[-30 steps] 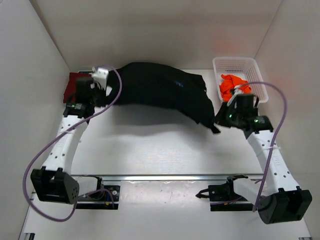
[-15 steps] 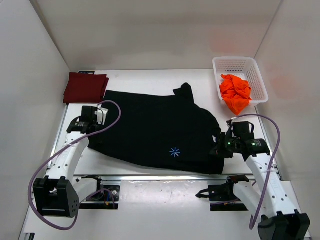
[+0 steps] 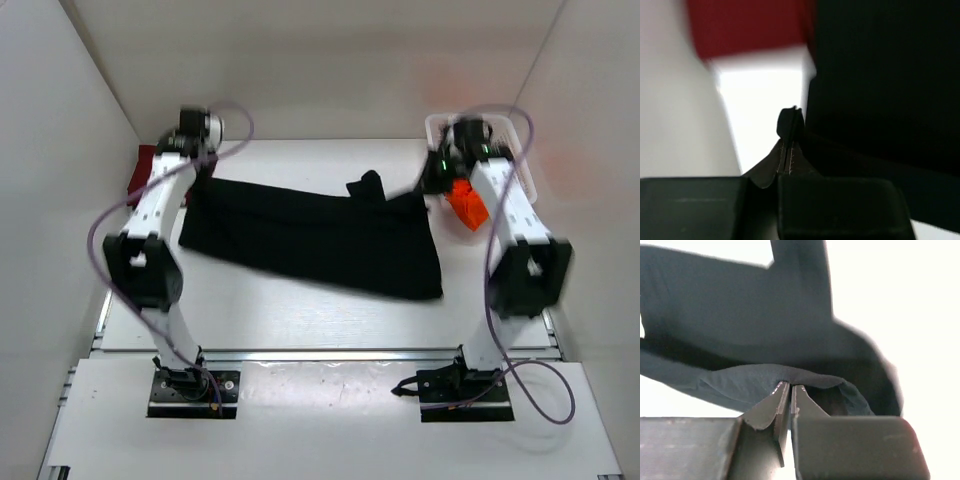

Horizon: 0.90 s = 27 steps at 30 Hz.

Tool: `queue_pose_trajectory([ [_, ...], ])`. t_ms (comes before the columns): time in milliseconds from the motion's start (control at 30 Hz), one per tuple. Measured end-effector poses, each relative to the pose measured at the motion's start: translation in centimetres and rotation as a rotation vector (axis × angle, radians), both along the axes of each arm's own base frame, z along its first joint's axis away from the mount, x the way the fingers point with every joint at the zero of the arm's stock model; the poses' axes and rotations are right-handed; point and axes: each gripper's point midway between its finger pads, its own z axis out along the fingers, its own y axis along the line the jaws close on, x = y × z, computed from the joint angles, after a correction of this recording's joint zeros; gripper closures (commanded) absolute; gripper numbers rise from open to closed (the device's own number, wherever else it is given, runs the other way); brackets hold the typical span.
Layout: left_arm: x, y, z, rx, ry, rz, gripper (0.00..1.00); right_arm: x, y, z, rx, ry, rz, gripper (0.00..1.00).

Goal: Fold and stack the t-shirts
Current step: Flatten out the tshirt

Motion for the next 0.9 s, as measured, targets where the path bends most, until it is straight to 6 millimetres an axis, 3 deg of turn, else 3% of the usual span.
queue_pose_trajectory([
  [33, 4.5, 0.1, 2.7, 0.016, -0.095, 0.016, 1.00, 5.2, 0.0, 1.5, -0.002, -0.067, -0.005, 1.00],
  [100, 10.4, 0.0, 7.3, 0.048, -0.250, 0.025, 1.00, 12.6, -0.1, 4.1, -0.019, -0.192, -0.021, 1.00],
  [167, 14.1, -0.5, 14.0, 0.057, -0.468, 0.034, 1.00, 16.9, -0.9, 8.8, -0.048, -0.343, -0.050, 1.00],
  [200, 14.1, -1.0, 17.2, 0.043, -0.573, 0.031, 1.00, 17.9, -1.3, 12.1, -0.055, -0.435, -0.061, 0.99],
  [233, 12.7, -1.4, 19.7, 0.027, -0.654, 0.018, 1.00, 17.4, -1.8, 16.1, -0.060, -0.535, -0.074, 1.00],
  [267, 10.0, -1.9, 21.4, 0.018, -0.702, -0.004, 1.00, 15.8, -2.4, 19.5, -0.067, -0.604, -0.084, 1.00],
  [333, 2.7, -2.9, 24.4, 0.005, -0.811, -0.064, 1.00, 10.0, -3.1, 26.2, -0.090, -0.749, -0.105, 1.00],
  [400, -3.8, -3.7, 26.6, -0.040, -0.906, -0.124, 1.00, 3.7, -3.0, 30.4, -0.117, -0.865, -0.116, 1.00],
  [467, -7.7, -3.1, 29.0, -0.083, -1.014, -0.127, 1.00, -1.5, -1.5, 31.5, -0.108, -0.950, -0.086, 1.00],
  [533, -9.3, -2.0, 28.7, -0.087, -1.056, -0.091, 1.00, -6.0, -0.3, 30.4, -0.072, -0.990, -0.048, 1.00],
  [567, -9.5, -1.8, 27.5, -0.086, -1.043, -0.085, 1.00, -7.4, -0.4, 28.7, -0.066, -0.973, -0.053, 1.00],
  [600, -9.2, -1.9, 24.9, -0.080, -0.985, -0.087, 1.00, -8.1, -0.7, 26.6, -0.067, -0.937, -0.067, 1.00],
  [700, -8.1, -2.5, 15.3, -0.053, -0.738, -0.113, 1.00, -8.7, -0.6, 16.0, -0.090, -0.690, -0.085, 1.00],
  [767, -8.9, -2.7, 8.1, -0.029, -0.539, -0.133, 1.00, -10.1, -0.3, 8.7, -0.107, -0.502, -0.075, 1.00],
  [800, -9.8, -2.7, 5.4, -0.021, -0.460, -0.142, 1.00, -11.1, -0.1, 5.3, -0.117, -0.402, -0.068, 1.00],
  [867, -11.8, -2.6, 2.0, -0.013, -0.349, -0.158, 1.00, -14.0, -0.3, 0.1, -0.131, -0.235, -0.067, 1.00],
  [900, -12.5, -2.5, 1.3, -0.013, -0.321, -0.163, 1.00, -15.3, -0.4, -1.3, -0.129, -0.185, -0.071, 0.99],
])
